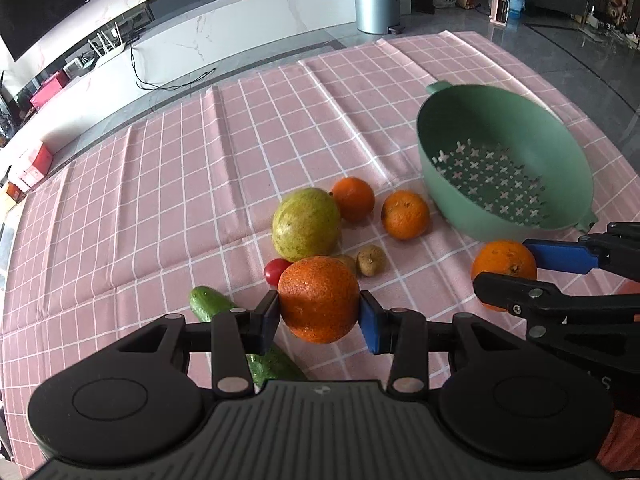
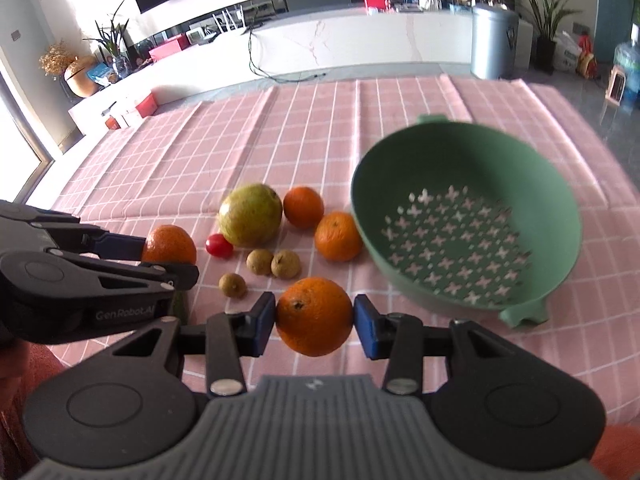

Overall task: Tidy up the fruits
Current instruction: 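Carry both oranges over the green colander and open both grippers to drop them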

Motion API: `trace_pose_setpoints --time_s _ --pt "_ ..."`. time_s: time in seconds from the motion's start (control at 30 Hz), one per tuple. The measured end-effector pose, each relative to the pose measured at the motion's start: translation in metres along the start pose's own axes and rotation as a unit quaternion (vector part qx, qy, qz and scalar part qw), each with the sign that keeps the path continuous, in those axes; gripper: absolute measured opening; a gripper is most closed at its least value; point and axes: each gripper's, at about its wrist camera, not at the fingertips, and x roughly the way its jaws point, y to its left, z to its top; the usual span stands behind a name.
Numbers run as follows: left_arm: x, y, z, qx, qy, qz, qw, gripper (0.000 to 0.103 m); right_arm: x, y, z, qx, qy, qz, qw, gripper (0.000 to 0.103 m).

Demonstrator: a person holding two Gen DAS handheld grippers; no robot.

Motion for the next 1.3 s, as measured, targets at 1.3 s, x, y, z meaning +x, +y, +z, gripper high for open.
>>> trace_pose_setpoints --time_s 1.3 --pt "0.097 -0.125 0.095 0.217 0.082 -0.101 0.9673 0.047 0.065 -0.103 0.053 -0.215 0.158 -0.06 0.962 0.04"
